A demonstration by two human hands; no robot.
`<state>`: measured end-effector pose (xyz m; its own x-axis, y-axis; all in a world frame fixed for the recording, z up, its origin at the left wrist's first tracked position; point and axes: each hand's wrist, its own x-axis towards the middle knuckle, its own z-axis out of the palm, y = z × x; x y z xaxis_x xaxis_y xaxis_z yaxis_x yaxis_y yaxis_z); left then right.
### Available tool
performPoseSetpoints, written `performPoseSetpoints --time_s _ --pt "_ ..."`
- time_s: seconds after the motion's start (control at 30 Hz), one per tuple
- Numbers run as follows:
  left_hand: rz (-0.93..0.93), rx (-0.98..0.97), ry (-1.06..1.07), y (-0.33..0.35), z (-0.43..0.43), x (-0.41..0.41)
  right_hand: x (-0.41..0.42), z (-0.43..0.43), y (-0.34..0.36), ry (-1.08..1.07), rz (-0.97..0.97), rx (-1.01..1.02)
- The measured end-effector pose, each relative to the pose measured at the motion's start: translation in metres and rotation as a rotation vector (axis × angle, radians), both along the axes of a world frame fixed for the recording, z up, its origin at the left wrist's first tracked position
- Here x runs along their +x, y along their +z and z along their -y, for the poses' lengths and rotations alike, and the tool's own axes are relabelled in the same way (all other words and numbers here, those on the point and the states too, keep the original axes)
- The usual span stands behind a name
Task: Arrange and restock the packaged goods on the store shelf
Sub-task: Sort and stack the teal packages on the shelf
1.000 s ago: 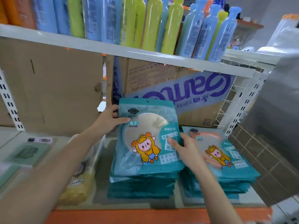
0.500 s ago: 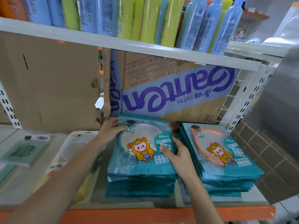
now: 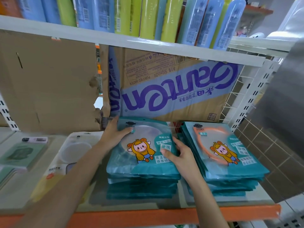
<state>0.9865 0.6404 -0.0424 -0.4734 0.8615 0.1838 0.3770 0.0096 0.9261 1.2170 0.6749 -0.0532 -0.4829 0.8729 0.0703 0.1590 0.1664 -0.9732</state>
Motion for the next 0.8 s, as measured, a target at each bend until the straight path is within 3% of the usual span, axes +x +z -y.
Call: performPoseSetpoints --time_s 0.23,0.4,0.67,0.8 --pt "0.095 -0.097 0.021 -0.006 -0.002 -0.002 0.006 0.011 0.002 -0.138 0.203 0.220" --pt "0.110 -0.119 0.011 -0.009 -0.003 -0.005 0.014 0.016 -0.010 0.024 0.093 0.024" --pt "0.221 -0.093 -0.014 -0.009 -0.001 -0.002 0.014 0.019 -0.006 0.076 0.086 0.033" --pt "0.264 0.048 0.052 -0.003 0.014 -0.006 0.020 0.019 0.009 0.016 0.122 0.103"
